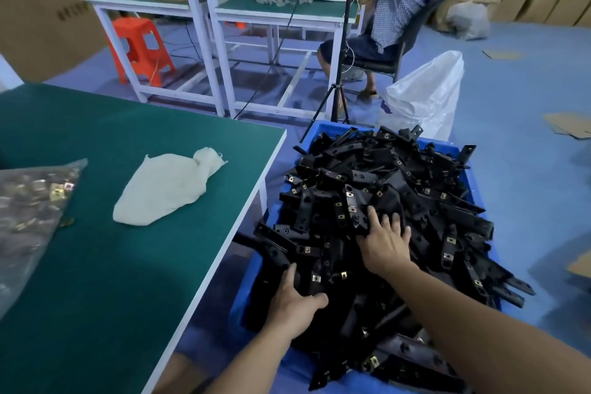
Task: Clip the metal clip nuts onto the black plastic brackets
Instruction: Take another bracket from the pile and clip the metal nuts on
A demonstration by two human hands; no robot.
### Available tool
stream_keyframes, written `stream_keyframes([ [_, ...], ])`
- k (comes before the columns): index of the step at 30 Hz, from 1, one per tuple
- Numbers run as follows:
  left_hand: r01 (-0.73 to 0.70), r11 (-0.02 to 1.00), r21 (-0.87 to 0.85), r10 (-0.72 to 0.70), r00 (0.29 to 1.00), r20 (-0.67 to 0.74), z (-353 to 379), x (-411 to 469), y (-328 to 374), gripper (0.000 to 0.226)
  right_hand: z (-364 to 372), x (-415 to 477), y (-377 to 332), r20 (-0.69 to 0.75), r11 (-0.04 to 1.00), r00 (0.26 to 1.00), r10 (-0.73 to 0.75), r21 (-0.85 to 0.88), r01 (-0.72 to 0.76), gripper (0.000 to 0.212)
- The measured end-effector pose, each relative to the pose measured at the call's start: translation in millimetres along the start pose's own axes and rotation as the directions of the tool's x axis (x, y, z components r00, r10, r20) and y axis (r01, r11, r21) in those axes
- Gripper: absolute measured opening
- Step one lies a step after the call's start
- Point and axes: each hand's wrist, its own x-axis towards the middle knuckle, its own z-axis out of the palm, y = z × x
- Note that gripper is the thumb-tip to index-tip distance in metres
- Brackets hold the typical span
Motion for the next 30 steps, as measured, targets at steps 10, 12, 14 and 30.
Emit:
stream_keyframes([
  [10,0.001,0.99,0.138,0.007,0.999,-0.051,-56,-49,22,0.077,-18,-78,-27,-0.141,0.968,0.989,-0.043,0.24,0.077,0.09],
  [12,-0.051,0.987,0.15,0.054,0.998,-0.012,-62,-62,41,0.077,-24,-106,-50,-0.175,0.936,0.981,-0.078,0.325,0.132,0.091],
  [14,-0.127,0.98,0.151,0.131,0.991,-0.015,-67,-75,62,0.077,-29,-133,-76,-0.207,0.895,0.963,-0.17,0.377,0.239,0.089],
  [30,-0.523,0.843,0.124,0.433,0.525,-0.733,-280,-236,58,0.047,-101,-271,-348,-0.381,0.391,0.616,-0.689,0.52,0.759,0.055],
])
